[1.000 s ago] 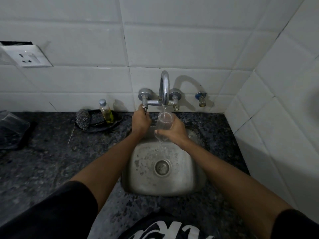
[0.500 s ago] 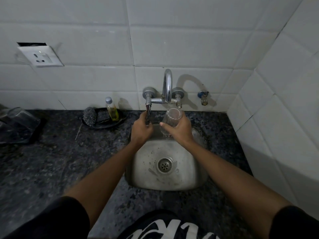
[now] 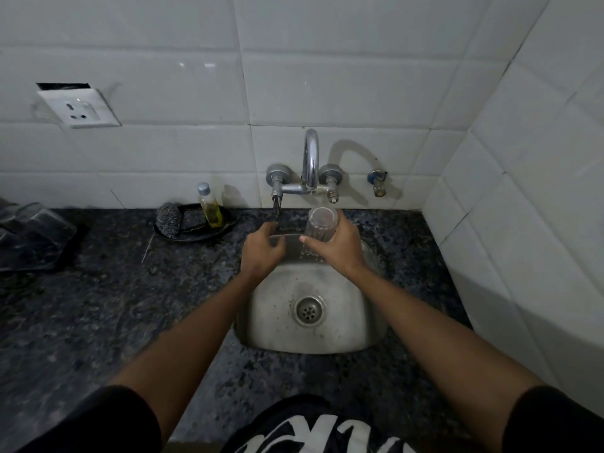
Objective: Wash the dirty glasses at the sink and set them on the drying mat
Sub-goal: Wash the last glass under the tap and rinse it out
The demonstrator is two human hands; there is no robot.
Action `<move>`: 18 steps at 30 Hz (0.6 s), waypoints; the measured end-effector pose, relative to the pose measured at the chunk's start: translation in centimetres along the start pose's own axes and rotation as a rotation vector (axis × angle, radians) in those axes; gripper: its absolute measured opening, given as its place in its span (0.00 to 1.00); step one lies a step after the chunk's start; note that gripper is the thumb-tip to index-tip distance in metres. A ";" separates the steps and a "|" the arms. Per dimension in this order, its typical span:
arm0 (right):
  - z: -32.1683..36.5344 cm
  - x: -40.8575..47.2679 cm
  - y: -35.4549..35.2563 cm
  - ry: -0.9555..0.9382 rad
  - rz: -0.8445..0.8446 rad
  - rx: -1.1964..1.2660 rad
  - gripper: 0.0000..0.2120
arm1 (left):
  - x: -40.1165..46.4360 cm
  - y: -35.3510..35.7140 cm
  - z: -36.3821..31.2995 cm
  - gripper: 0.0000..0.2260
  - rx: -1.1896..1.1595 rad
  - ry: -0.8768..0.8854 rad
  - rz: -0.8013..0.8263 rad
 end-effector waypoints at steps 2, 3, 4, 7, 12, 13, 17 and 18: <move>0.0 0.1 -0.1 0.004 0.006 -0.007 0.39 | -0.3 -0.1 0.0 0.26 0.001 -0.009 -0.001; 0.0 0.2 0.0 0.008 0.019 -0.020 0.40 | -0.5 -0.2 0.1 0.27 -0.001 -0.014 -0.004; 0.0 0.2 0.0 0.011 0.030 -0.030 0.40 | -0.6 -0.2 0.1 0.28 -0.004 -0.016 -0.004; 0.1 0.0 -0.1 0.009 0.022 -0.020 0.38 | -0.8 -0.3 -0.1 0.27 -0.004 -0.019 0.009; 0.7 -0.3 -0.2 0.000 0.010 -0.029 0.37 | -1.1 -0.7 -0.3 0.24 0.015 -0.020 0.003; 0.7 -0.4 -0.2 -0.003 0.005 -0.030 0.37 | -1.2 -0.8 -0.2 0.24 0.016 -0.022 0.005; 0.8 -0.5 -0.1 0.005 0.000 -0.045 0.42 | -1.3 -1.2 -0.2 0.25 0.007 -0.033 0.006; 0.8 -0.5 -0.1 0.011 0.002 -0.050 0.43 | -1.3 -1.2 -0.2 0.25 0.004 -0.033 0.005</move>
Point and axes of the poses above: each hand's wrist, its own x-axis towards the middle knuckle, its own y-axis out of the palm, z = x × y, the point moved 7 cm from there along x, towards the middle knuckle, and after that the axes turned 11 degrees about -x, right-handed, at the moved point
